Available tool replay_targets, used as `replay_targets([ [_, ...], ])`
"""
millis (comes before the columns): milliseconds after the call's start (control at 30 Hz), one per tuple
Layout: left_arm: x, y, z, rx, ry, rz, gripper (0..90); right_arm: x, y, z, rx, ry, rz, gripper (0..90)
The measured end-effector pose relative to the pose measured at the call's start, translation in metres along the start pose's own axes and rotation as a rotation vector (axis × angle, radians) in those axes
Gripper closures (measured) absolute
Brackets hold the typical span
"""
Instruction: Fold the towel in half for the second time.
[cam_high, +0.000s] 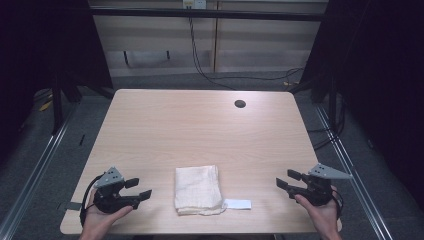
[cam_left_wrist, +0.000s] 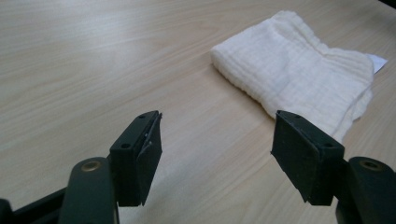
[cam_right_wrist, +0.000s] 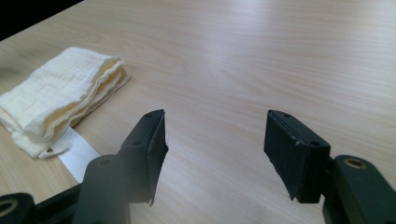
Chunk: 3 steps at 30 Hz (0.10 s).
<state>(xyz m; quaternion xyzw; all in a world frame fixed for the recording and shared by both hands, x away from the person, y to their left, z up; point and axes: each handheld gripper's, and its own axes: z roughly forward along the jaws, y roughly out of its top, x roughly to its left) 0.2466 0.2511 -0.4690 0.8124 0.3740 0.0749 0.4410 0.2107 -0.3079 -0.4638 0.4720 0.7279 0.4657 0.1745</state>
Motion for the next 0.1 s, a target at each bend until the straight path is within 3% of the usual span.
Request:
replay_targets([
  [100,-0.0007,0.0009,0.0033,0.012,0.004,0.031,32.2,0.0027,-0.0018,0.0048,0.014,0.013,-0.031,42.0],
])
